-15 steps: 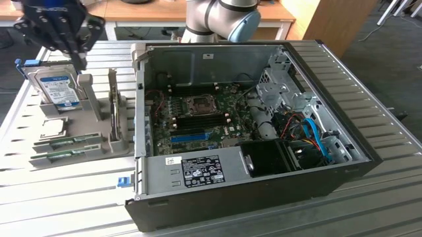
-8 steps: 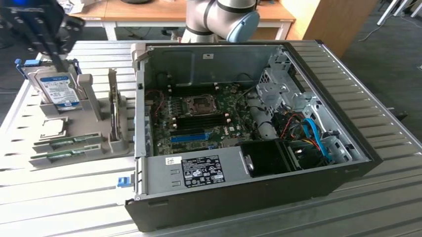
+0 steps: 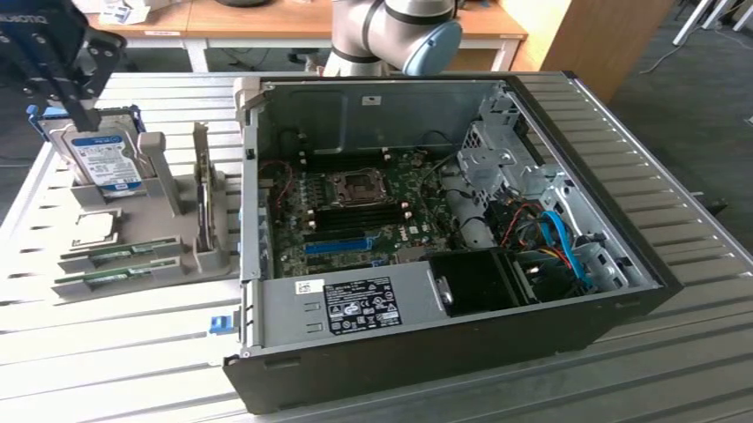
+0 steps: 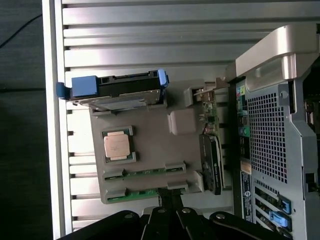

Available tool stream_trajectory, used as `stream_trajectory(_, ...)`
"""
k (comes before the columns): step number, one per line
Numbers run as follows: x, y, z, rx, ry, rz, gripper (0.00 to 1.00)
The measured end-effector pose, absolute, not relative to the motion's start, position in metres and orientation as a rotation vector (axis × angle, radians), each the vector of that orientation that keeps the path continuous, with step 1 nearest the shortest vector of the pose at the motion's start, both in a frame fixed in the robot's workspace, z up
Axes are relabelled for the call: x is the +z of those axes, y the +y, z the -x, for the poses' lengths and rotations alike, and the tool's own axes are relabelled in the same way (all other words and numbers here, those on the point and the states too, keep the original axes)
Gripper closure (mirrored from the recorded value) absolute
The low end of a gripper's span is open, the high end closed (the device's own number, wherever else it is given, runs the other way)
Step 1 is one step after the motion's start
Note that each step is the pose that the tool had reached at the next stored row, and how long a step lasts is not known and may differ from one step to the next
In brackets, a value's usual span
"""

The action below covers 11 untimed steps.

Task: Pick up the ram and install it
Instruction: 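Reach for the ram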

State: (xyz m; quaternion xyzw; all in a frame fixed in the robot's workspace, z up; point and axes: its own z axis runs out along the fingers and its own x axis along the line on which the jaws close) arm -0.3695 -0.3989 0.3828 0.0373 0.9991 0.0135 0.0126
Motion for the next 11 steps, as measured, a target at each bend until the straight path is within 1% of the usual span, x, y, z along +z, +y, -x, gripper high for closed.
stream_trajectory(11,0.3826,-0.3988,0.3751,0.042,3.114,-0.116,0.89)
